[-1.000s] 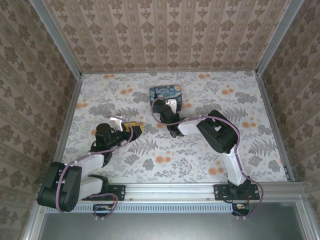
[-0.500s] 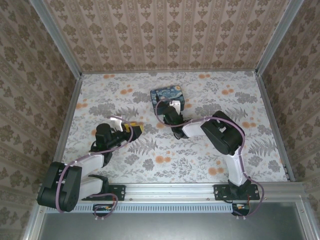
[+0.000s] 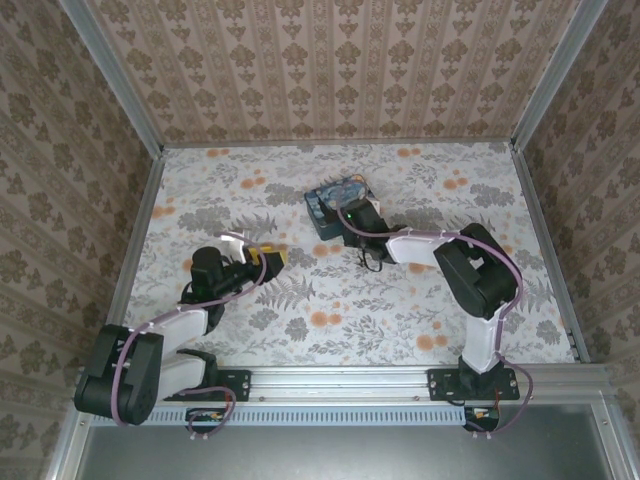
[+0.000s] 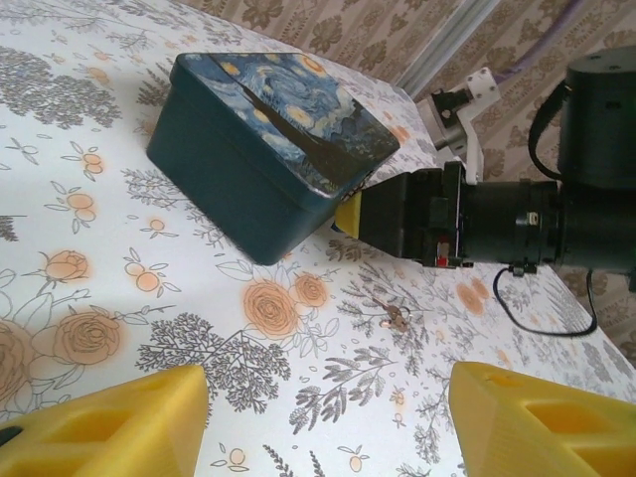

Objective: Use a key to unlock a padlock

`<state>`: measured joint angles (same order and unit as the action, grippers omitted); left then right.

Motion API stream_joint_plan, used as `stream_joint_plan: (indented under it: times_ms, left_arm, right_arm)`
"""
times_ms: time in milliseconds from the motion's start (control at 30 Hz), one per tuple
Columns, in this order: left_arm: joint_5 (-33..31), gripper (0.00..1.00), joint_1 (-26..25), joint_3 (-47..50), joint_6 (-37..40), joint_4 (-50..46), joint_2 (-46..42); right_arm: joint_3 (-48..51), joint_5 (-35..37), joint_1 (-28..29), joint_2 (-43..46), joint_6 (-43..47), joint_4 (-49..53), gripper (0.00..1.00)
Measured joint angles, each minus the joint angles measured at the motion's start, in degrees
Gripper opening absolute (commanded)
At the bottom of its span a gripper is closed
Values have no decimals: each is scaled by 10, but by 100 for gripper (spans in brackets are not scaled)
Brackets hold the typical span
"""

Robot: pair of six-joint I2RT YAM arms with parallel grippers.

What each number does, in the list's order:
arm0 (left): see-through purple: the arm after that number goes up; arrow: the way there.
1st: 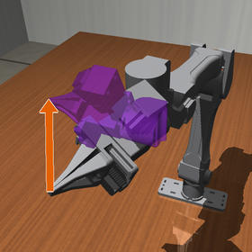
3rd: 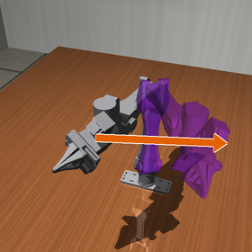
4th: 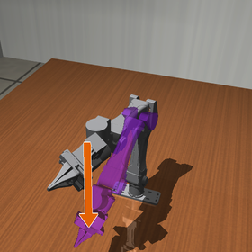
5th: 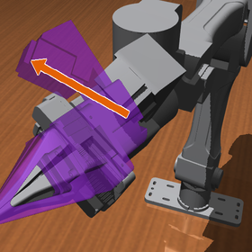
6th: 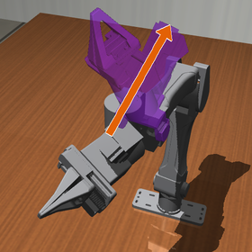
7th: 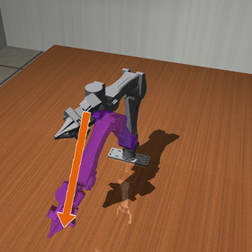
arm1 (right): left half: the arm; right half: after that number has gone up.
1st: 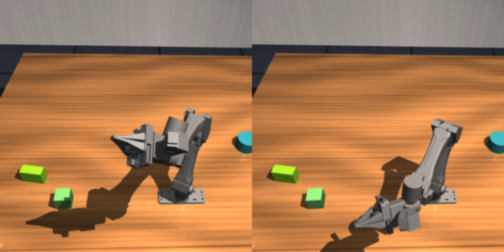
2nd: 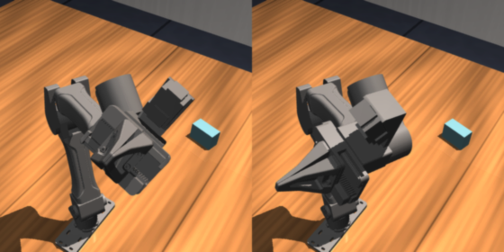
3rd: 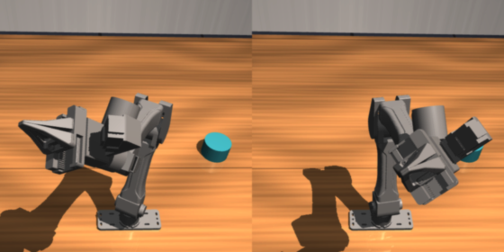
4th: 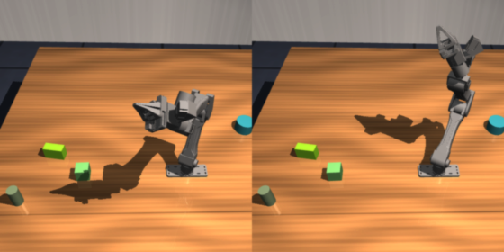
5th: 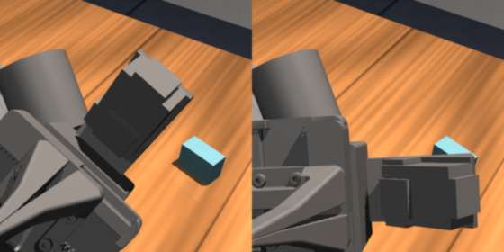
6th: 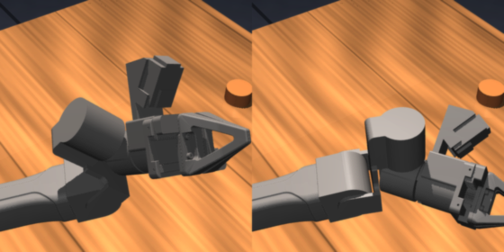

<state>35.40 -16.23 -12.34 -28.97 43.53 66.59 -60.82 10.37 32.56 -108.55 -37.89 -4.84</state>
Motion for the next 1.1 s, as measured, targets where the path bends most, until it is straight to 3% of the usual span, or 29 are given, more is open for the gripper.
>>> stream_joint_plan:
  times_ms: [300,667,1100]
  left_arm:
    - [8,68,-66,0,22,-7,-31]
    - [-73,71,-177,0,0,-6,-32]
    - [-119,70,-210,-49,-107,50,113]
  right_arm:
    - [-30,-80,-9,13,-31,85,16]
    - [-57,-148,-9,54,-60,152,17]
    - [-115,-242,-12,56,-93,235,17]
